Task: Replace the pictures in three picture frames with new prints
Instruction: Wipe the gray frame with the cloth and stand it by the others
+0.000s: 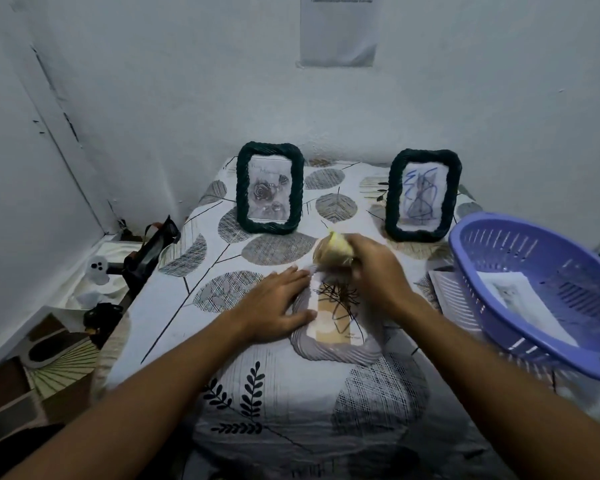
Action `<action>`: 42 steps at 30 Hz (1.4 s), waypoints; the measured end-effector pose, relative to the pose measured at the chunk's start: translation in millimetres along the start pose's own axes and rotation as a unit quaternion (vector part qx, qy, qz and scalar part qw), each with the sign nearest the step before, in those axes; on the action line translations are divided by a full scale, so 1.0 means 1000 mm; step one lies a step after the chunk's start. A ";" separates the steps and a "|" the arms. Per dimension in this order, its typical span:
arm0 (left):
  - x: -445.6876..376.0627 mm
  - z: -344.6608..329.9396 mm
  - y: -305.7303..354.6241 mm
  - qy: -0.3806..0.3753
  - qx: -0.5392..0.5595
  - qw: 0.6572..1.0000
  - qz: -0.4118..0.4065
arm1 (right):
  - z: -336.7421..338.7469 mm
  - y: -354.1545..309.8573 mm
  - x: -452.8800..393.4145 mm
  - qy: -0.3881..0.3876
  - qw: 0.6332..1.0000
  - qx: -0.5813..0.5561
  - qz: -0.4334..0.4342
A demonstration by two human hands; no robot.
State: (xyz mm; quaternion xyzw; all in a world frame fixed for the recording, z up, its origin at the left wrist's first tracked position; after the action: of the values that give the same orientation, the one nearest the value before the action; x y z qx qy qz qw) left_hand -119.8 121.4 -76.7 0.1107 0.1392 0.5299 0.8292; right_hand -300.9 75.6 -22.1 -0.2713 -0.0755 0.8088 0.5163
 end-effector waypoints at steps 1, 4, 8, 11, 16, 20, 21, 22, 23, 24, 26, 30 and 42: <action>0.000 -0.001 -0.001 0.007 0.006 1.000 -0.004 | -0.008 -0.001 0.002 -0.031 0.999 0.026 0.006; 0.000 -0.006 -0.005 0.016 0.014 1.000 -0.016 | -0.022 -0.017 0.011 -0.086 0.992 0.062 0.070; -0.001 -0.009 -0.008 0.019 0.019 0.999 -0.018 | -0.042 -0.013 0.015 -0.149 0.973 0.136 0.109; -0.001 -0.009 -0.006 0.018 0.009 1.000 -0.018 | -0.042 -0.013 0.021 -0.178 0.970 0.124 0.113; -0.002 -0.009 -0.006 0.002 0.004 1.000 -0.011 | -0.025 -0.016 0.041 -0.197 0.963 0.064 0.170; -0.002 -0.007 -0.007 -0.018 0.010 1.000 -0.005 | -0.007 -0.013 0.047 -0.189 0.956 0.126 0.188; -0.002 -0.006 -0.007 -0.024 0.013 1.000 -0.002 | -0.006 -0.011 0.043 -0.194 0.953 0.150 0.179; -0.002 -0.005 -0.006 -0.030 0.014 0.999 0.000 | -0.008 -0.010 0.038 -0.207 0.949 0.176 0.161; -0.002 -0.005 -0.005 -0.034 0.013 0.999 0.004 | -0.010 -0.009 0.032 -0.213 0.945 0.202 0.142; -0.002 -0.004 -0.005 -0.037 0.013 0.999 0.007 | -0.014 -0.007 0.026 -0.210 0.944 0.221 0.127; -0.001 -0.004 -0.006 -0.035 0.018 0.999 0.004 | -0.026 -0.010 0.016 -0.201 0.944 0.234 0.115; -0.001 -0.004 -0.005 -0.031 0.028 0.999 0.004 | -0.038 -0.021 0.016 -0.188 0.950 0.207 0.138; 0.000 -0.007 -0.006 -0.027 0.037 0.999 0.013 | -0.018 0.001 0.029 -0.168 0.956 0.215 0.108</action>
State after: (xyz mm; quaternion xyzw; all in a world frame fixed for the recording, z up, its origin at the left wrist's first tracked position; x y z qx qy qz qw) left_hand -117.0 118.8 -85.0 0.1569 0.1347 0.5319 0.8212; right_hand -301.6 97.7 -48.5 -0.0208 0.0447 0.8907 0.4519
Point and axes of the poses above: each hand's wrist, its own x-axis away from the middle knuckle, its own z-axis out of the back of the hand, y = z × x, the point moved 4 cm from there along -x, towards the middle knuckle, and after that the axes turned 2 degrees about -y, right-handed, at the moved point
